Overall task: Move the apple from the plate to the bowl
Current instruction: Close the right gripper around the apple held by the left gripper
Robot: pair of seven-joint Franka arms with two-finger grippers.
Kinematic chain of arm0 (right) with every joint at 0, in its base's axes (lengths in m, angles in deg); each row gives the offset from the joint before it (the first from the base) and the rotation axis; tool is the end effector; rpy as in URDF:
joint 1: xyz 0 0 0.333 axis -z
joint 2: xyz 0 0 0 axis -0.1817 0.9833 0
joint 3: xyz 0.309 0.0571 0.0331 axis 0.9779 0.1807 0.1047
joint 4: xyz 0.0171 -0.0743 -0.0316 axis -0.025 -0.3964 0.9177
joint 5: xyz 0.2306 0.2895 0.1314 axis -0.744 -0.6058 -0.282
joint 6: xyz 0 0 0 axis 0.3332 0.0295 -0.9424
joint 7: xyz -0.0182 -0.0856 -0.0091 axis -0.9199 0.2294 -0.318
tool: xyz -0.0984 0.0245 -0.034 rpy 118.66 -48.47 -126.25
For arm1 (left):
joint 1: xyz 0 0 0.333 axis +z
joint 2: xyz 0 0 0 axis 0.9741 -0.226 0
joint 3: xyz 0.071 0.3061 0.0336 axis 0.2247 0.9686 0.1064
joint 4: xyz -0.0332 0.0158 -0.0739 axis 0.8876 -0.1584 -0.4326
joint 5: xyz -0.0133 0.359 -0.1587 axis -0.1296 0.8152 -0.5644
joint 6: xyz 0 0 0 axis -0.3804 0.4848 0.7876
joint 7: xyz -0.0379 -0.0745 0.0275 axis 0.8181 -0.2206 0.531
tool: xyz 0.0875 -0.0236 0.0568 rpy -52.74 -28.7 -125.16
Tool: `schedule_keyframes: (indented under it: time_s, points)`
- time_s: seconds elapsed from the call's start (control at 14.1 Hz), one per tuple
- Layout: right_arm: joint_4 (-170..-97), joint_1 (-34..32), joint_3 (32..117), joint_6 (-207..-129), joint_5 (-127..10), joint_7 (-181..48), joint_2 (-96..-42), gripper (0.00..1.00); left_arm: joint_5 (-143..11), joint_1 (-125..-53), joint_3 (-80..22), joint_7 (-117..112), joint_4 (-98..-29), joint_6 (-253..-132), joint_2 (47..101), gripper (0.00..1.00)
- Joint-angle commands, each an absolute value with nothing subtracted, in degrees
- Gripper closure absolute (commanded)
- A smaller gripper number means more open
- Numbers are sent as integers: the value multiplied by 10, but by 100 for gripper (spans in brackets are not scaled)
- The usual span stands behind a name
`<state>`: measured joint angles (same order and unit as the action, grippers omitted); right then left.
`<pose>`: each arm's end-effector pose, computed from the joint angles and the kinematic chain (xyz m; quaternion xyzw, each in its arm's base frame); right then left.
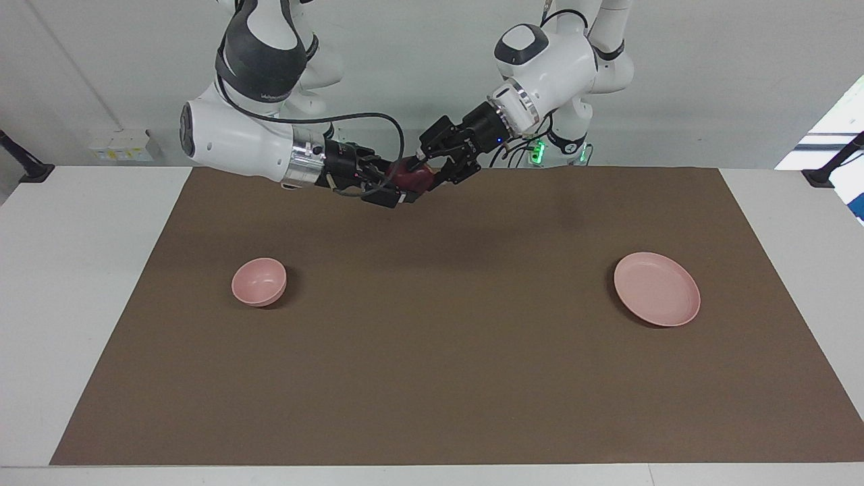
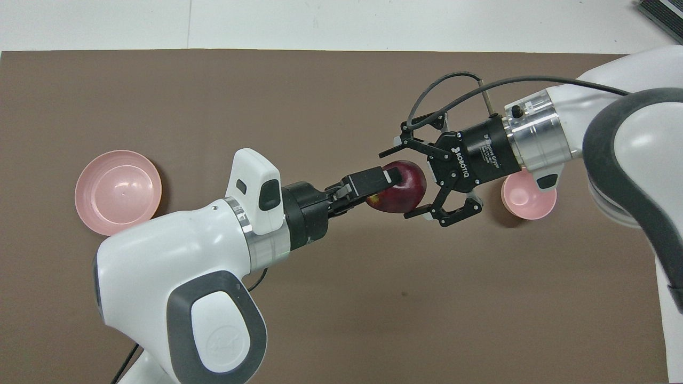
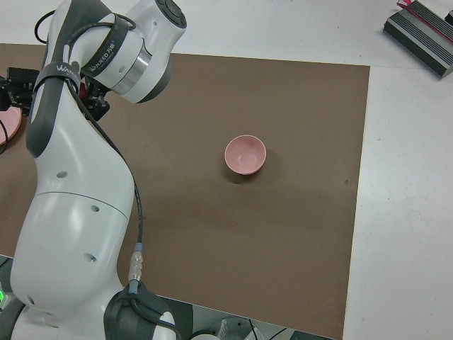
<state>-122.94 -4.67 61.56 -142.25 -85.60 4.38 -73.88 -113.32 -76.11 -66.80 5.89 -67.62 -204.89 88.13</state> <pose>0.5820 0.1901 0.5469 -0.7539 0.4491 0.3478 0.3303 0.4550 -0.3672 0.5610 0.8424 0.1409 0.0940 0.5115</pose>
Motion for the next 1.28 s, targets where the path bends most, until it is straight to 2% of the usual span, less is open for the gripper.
schedule_keyframes:
  time_s: [0.0, 0.21, 0.28, 0.35, 0.43, 0.5, 0.78, 0.85, 0.92, 0.99, 1.06, 1.13, 1.2]
  points:
    - [-1235, -50, 616, -1429, -853, 50, -742, 0, -1144, -761, -669, 52, -685, -2055, 896, 100]
    - [-1240, -50, 616, -1427, -848, 39, -746, 0, -1144, -761, -669, 47, -685, -2055, 896, 100]
    - [-1241, -49, 616, -1426, -848, 36, -747, 9, -1145, -761, -669, 47, -685, -2055, 896, 100]
    - [-1242, -49, 616, -1425, -848, 35, -747, 30, -1144, -761, -668, 47, -685, -2055, 896, 100]
    - [-1242, -49, 616, -1424, -848, 35, -748, 72, -1144, -761, -668, 47, -685, -2055, 896, 100]
    - [-1242, -49, 616, -1424, -848, 37, -747, 100, -1144, -761, -668, 47, -685, -2055, 896, 100]
    - [-1239, -49, 616, -1420, -847, 37, -746, 100, -1144, -761, -669, 48, -685, -2055, 896, 100]
    - [-1238, -48, 616, -1420, -847, 37, -746, 100, -1144, -761, -668, 47, -685, -2055, 896, 87]
    - [-1237, -48, 616, -1419, -847, 37, -745, 100, -1144, -761, -668, 48, -685, -2055, 896, 56]
    - [-1237, -47, 616, -1419, -847, 37, -745, 100, -1139, -761, -667, 51, -685, -2055, 896, 30]
    - [-1236, -46, 616, -1418, -847, 37, -744, 100, -1134, -760, -667, 54, -685, -2055, 896, 11]
    - [-1236, -46, 616, -1418, -847, 37, -744, 100, -1125, -757, -665, 55, -682, -2054, 895, 0]
    - [-1235, -45, 616, -1418, -847, 36, -744, 100, -1108, -755, -665, 55, -682, -2053, 893, 0]
